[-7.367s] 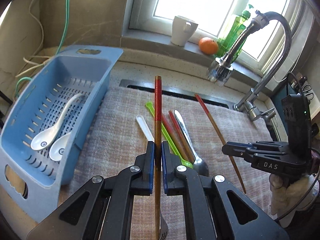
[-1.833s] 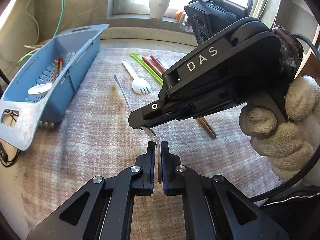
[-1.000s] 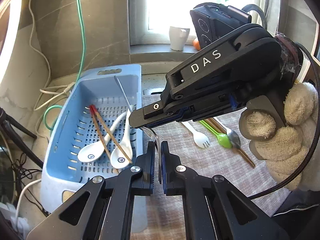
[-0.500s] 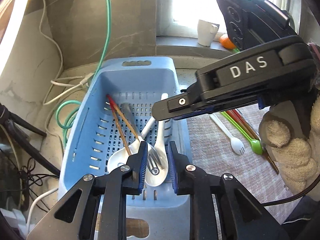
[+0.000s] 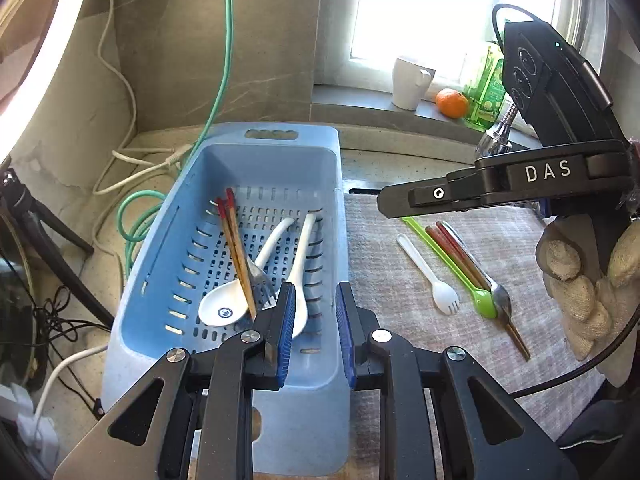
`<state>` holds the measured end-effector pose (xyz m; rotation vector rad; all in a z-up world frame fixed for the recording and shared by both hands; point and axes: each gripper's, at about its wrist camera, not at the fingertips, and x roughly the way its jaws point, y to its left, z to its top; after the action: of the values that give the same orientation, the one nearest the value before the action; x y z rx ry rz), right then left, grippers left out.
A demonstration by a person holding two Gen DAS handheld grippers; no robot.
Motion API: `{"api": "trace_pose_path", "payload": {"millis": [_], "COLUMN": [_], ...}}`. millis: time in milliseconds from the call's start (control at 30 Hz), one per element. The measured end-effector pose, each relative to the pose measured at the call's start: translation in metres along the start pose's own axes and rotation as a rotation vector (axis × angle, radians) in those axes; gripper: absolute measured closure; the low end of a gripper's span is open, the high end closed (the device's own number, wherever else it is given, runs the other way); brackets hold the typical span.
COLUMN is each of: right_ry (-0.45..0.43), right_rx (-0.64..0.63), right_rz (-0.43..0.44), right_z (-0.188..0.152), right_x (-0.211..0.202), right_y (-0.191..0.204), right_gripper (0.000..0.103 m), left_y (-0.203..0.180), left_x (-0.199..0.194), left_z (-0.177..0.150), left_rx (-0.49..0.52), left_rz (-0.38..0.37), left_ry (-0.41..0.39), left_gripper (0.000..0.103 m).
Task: Organize utensils
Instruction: 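Move the open right gripper back over the metal spoon, then close the right gripper on the metal spoon's handle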
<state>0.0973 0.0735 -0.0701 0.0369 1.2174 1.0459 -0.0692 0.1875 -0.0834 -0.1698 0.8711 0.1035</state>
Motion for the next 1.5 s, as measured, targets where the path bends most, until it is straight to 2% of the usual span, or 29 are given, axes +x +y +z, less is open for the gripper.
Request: {"api": "trace_pose_path", "payload": {"millis": [300,400,433,533,600,833,967,1033,1133,1300,1500], "right_ry": [-0.104,-0.101,-0.106,-0.119,-0.119,-0.137,-0.115,-0.094,-0.051,0.027,0.091], "right_rx": [-0.05,-0.082,-0.095,-0.113,-0.102,-0.042,0.017,0.04,0.071,0.162,0.252], "right_rz": [-0.073,-0.125,-0.158,-0.267,-0.287,-0.345,-0.336,-0.315,-0.268,-0.16,-0.081], "right_z": [-0.022,-0.03,-0.034,-0.044,-0.05,-0.068,-0.075,-0.078,-0.079,-0.083,-0.09], "right_x": [-0.058,-0.074,-0.079,-0.092,-0.099,-0.116,-0.116,-0.113,-0.101,-0.078,-0.055], "right_y": [-0.023,-0.03,-0.032,-0.042,-0.051,-0.082,-0.1,-0.106,-0.115,-0.135,-0.154], "right_gripper": [0.07,0.059,0.057,0.055,0.05,0.049,0.05,0.057,0.062,0.076,0.081], "left_y": [-0.029,-0.042,-0.046,-0.059,-0.068,-0.092,-0.096,-0.098,-0.105,-0.13,-0.151], "left_x": [-0.015,-0.018,-0.017,-0.01,-0.003,0.026,0.04,0.045,0.052,0.059,0.072], "left_z": [-0.002,0.0,0.001,0.002,0.002,-0.003,-0.007,-0.008,-0.012,-0.021,-0.024], "left_rx": [-0.058,-0.063,-0.067,-0.067,-0.063,-0.053,-0.081,-0.103,-0.118,-0.075,-0.04], "left_rz": [-0.072,-0.099,-0.106,-0.131,-0.144,-0.171,-0.193,-0.223,-0.257,-0.321,-0.349], "left_ry": [-0.024,-0.031,-0.03,-0.015,-0.004,0.057,0.094,0.105,0.129,0.154,0.177], "left_gripper": [0.084,0.083,0.078,0.073,0.073,0.073,0.073,0.073,0.073,0.073,0.074]}}
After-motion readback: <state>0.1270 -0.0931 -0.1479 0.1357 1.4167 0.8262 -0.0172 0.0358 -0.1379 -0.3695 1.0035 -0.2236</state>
